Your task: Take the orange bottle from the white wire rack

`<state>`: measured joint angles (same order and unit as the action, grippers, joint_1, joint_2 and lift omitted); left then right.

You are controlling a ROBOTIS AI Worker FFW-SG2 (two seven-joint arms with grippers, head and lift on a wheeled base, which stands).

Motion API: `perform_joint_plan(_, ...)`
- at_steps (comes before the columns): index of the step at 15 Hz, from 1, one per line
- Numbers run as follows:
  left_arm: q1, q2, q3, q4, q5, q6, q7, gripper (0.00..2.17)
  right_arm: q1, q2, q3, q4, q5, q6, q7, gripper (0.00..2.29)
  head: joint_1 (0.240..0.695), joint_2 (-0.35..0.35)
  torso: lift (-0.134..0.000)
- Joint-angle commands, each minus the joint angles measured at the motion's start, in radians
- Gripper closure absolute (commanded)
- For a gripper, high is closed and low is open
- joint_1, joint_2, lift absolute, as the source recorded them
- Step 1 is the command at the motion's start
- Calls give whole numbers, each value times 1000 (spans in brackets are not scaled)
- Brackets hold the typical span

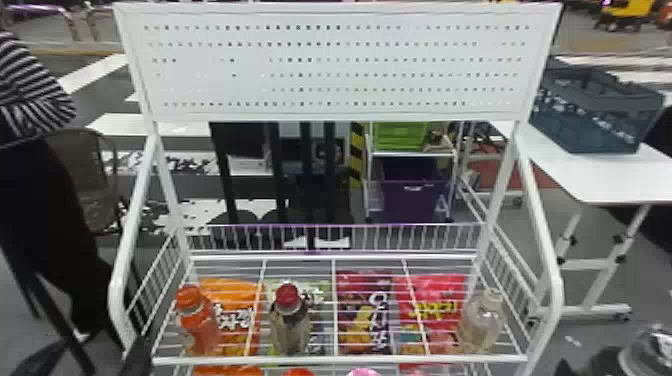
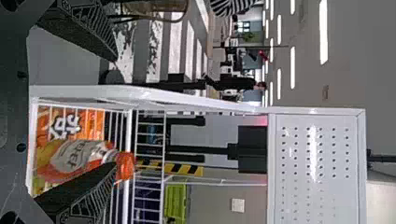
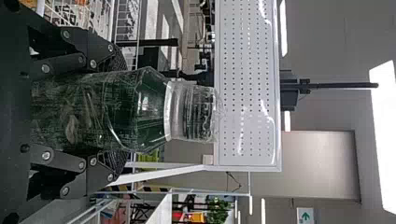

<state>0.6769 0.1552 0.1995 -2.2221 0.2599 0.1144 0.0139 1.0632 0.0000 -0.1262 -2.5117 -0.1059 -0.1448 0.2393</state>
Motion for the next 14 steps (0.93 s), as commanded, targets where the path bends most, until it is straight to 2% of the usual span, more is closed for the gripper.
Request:
perform_joint_plan(1,13,1,-77,74,-7,-94,0,87,-3,1,-1,4,0,3,0,950,499,0,0)
perform_joint_plan(3,6,3,-157,159,-53,-189,26,87,-8,1,0,7,0,6,0,950,499,0,0)
perform_joint_plan(6,-51,46,-278,295,-90,-308,112,87,-14,1,0,16,0,12,0,950,499,0,0)
perform_joint_plan(11,-178,50,-358,513,-93,-514,141,87,-6,1,-10,19,-5,3,0,950,499,0,0)
perform_joint_plan(14,-257,49,-371,602,-100,-520,179,87,-2,1,-15,19,-5,0,0,950,499,0,0)
